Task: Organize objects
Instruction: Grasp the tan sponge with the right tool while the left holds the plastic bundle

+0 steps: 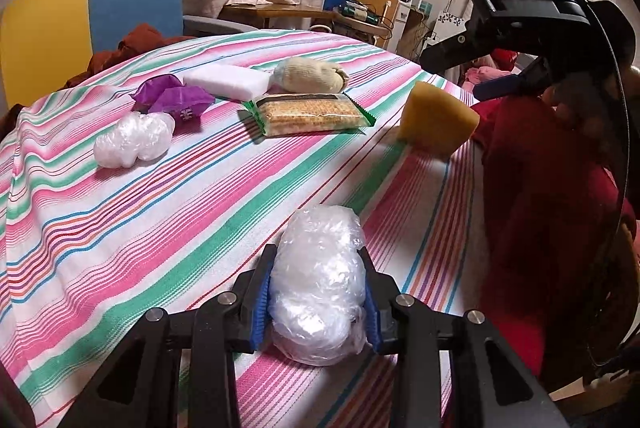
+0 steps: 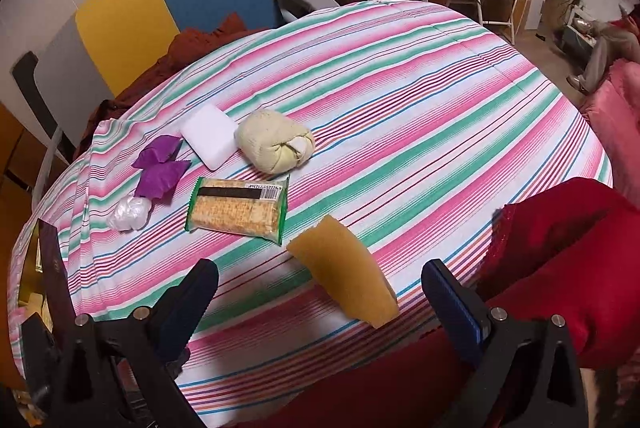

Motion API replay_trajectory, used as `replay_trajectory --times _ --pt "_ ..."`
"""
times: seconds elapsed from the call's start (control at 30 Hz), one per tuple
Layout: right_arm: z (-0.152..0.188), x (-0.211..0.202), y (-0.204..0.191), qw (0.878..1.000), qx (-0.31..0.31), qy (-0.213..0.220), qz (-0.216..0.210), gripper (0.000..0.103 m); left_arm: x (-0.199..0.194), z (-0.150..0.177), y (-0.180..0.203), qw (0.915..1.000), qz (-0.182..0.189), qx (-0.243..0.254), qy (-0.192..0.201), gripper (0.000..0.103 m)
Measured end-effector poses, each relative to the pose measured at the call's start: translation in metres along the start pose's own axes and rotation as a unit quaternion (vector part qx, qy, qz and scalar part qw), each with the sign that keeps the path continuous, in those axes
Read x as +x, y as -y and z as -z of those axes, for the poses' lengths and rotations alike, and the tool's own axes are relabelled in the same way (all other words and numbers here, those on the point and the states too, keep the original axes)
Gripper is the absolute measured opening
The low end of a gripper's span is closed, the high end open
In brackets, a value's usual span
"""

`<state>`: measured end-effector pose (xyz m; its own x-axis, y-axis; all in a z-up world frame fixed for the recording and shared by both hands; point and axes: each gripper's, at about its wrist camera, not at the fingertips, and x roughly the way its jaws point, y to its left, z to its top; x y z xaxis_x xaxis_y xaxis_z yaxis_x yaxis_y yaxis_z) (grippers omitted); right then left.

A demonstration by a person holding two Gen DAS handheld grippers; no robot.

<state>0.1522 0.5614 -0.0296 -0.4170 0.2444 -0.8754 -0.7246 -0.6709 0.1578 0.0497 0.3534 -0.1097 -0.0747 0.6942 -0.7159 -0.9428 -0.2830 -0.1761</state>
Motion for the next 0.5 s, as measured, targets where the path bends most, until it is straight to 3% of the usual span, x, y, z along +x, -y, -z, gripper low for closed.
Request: replay_trajectory --times 0.3,0.4,0.5 --pt "-0.005 0.011 -0.007 0.998 -0.029 -0.045 0.028 0.1 -0.001 0.001 0.0 1.0 0.001 0.0 0.003 0.038" --pt "-0.008 0.021 -0.022 0.991 -0.093 -0.078 0.058 0.088 -0.002 0.001 -0.001 1.0 0.005 -0.004 0.004 0.038" --pt "-0.012 0.033 -0.029 0.981 -0.141 -0.101 0.086 0.086 -0.002 0.001 -0.001 1.0 0.005 -0.005 0.004 0.038"
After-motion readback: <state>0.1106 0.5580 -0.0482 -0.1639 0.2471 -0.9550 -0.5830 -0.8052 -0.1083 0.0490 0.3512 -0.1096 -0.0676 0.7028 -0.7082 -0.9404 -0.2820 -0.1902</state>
